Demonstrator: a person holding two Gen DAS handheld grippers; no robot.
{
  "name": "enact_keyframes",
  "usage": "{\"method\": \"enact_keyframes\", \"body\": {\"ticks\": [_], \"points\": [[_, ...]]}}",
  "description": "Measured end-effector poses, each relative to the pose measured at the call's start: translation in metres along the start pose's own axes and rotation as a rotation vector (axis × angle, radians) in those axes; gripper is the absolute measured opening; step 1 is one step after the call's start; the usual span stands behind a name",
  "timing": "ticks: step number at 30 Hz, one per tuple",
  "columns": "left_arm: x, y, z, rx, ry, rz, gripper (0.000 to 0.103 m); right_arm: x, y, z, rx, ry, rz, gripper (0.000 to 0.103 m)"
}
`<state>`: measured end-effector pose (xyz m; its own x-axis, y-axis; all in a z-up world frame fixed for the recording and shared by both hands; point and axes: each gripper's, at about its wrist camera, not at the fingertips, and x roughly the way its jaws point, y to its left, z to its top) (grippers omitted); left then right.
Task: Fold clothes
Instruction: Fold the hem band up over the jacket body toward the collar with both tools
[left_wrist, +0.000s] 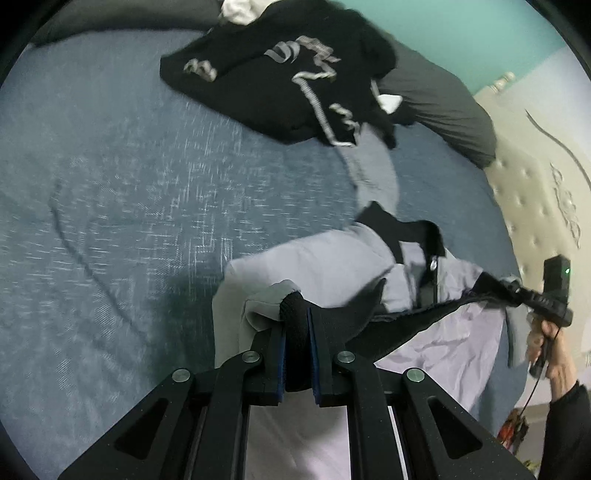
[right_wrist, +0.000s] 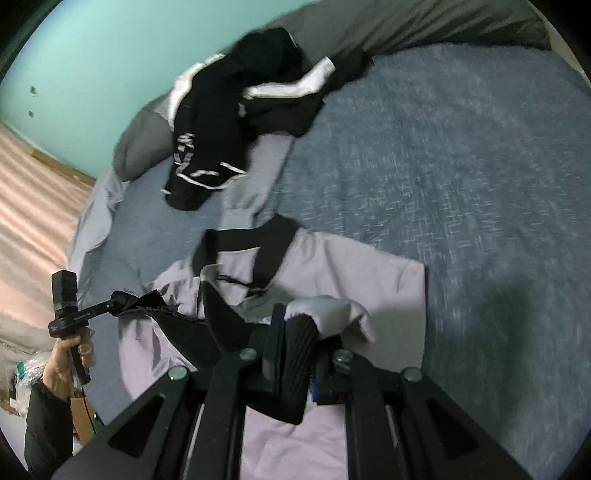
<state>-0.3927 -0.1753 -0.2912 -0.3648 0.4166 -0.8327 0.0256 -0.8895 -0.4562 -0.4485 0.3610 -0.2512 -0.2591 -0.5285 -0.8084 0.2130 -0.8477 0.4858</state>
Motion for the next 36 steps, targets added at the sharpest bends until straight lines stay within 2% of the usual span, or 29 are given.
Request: {"method": "enact_keyframes", "body": {"ticks": [4,9,12,14,16,18,20,23,24,25,30,33,36], "points": [[0.021,0.014,0.005,-0.045,0.006,-0.021,0.013,0.037,-0.025,0.007,0.049,0.046,-0.046,0.01],[0.019,0.015,0.011,-0.077,-0.016,-0.05,0.017,0.05,-0.039,0.009,0.113,0.038,-0.044,0.011],[0.003,0.008,0.013,-0.066,-0.051,-0.084,0.035,0.042,-0.038,0.012,0.114,0.007,-0.016,0.014],[-0.007,0.004,0.014,-0.064,-0.069,-0.098,0.038,0.035,-0.038,0.013,0.112,-0.014,0.004,0.02],[-0.012,-0.001,0.014,-0.043,-0.073,-0.092,0.04,0.026,-0.037,0.013,0.114,-0.041,0.049,0.05],[-0.016,-0.002,0.014,-0.037,-0.08,-0.09,0.04,0.015,-0.035,0.014,0.111,-0.076,0.063,0.058],[-0.02,-0.001,0.013,-0.037,-0.094,-0.087,0.041,0.008,-0.035,0.014,0.111,-0.103,0.056,0.058],[-0.028,0.001,0.013,-0.048,-0.129,-0.077,0.06,-0.005,-0.035,0.013,0.087,-0.133,0.022,0.059],[-0.03,0.002,0.013,-0.051,-0.14,-0.073,0.069,-0.007,-0.035,0.011,0.077,-0.138,0.014,0.059],[-0.032,0.003,0.013,-0.054,-0.152,-0.07,0.071,-0.009,-0.035,0.01,0.065,-0.141,0.008,0.059],[-0.045,0.007,0.013,-0.071,-0.211,-0.052,0.071,-0.001,-0.036,0.002,0.034,-0.123,-0.036,0.059],[-0.035,0.004,0.008,-0.01,-0.183,0.016,0.071,0.006,-0.036,-0.003,0.008,-0.109,-0.061,0.059],[-0.021,0.008,0.003,0.031,-0.155,0.051,0.071,0.013,-0.035,-0.007,-0.018,-0.096,-0.089,0.059]]}}
